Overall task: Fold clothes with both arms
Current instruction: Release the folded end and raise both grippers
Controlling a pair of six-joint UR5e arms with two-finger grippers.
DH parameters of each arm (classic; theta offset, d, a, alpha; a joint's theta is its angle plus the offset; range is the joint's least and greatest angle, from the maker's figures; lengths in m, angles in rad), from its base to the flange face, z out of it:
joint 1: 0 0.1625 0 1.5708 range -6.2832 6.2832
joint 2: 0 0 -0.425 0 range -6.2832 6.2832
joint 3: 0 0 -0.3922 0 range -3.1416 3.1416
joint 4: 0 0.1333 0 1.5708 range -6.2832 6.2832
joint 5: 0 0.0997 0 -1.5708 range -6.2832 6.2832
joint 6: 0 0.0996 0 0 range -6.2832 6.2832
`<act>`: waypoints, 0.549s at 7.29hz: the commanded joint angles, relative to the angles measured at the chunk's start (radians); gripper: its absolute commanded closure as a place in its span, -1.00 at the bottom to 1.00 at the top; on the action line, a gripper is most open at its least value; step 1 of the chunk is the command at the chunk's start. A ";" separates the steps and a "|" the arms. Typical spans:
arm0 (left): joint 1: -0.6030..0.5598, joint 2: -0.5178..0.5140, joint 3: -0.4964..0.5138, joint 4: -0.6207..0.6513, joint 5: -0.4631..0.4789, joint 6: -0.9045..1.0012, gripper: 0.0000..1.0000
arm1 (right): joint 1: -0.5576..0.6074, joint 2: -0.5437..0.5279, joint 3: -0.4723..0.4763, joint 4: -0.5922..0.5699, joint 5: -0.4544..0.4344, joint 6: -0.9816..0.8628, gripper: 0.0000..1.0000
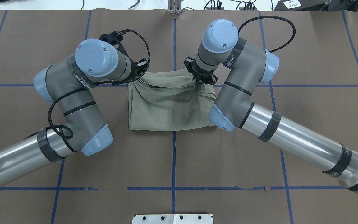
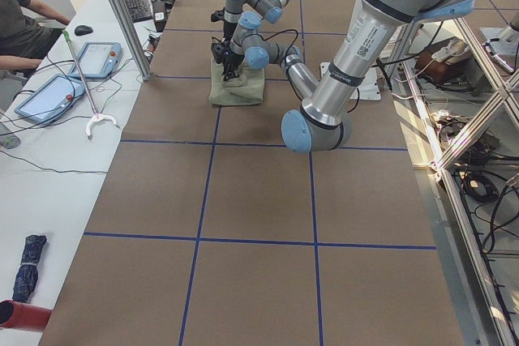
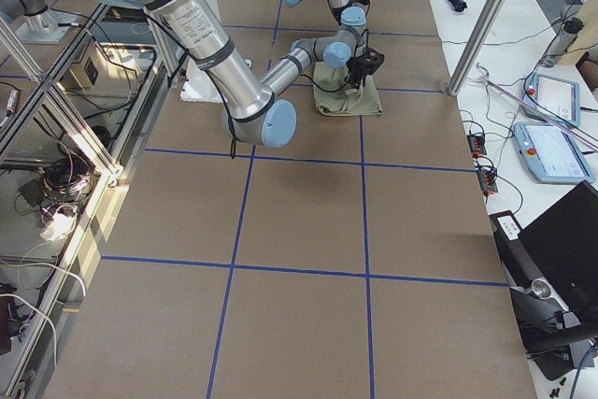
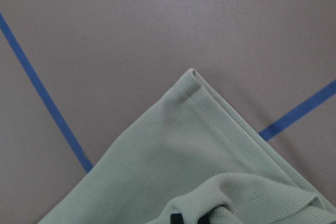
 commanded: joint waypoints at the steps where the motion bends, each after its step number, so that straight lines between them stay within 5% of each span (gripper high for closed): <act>1: -0.120 -0.016 0.090 -0.026 -0.004 0.188 -1.00 | 0.046 0.009 -0.062 0.048 0.001 -0.039 -1.00; 3: -0.148 -0.015 0.179 -0.119 -0.013 0.227 -1.00 | 0.080 0.021 -0.091 0.069 0.040 -0.057 -1.00; 4: -0.167 -0.010 0.178 -0.124 -0.089 0.279 -1.00 | 0.083 0.038 -0.086 0.063 0.088 -0.103 -1.00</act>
